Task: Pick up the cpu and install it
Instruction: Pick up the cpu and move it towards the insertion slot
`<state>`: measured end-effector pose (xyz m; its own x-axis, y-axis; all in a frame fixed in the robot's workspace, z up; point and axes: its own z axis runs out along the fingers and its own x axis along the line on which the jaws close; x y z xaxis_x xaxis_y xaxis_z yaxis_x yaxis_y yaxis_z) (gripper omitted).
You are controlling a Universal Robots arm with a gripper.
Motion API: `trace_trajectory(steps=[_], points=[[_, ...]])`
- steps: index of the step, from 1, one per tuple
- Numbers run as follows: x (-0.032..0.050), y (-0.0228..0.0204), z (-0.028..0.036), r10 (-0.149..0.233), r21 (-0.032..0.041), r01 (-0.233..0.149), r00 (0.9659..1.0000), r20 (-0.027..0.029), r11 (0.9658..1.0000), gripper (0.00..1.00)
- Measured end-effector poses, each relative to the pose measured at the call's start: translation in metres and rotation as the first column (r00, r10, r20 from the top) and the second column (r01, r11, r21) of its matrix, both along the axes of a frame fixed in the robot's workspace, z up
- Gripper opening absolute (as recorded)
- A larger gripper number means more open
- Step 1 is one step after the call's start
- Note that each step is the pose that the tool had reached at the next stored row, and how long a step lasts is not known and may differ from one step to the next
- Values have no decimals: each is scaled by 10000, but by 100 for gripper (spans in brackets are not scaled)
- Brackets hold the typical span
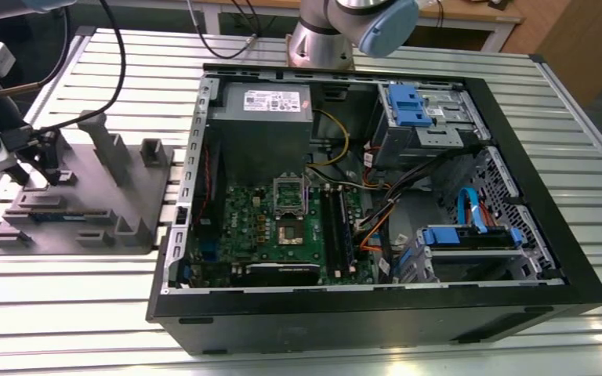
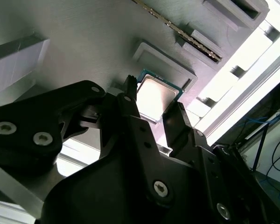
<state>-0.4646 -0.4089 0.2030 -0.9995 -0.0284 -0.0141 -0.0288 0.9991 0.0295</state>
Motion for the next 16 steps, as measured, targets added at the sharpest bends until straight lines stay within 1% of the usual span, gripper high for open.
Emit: trace_trajectory(steps=[16], points=[[-1,0,34,-1,-1,1,10000,-4,10000,47]])
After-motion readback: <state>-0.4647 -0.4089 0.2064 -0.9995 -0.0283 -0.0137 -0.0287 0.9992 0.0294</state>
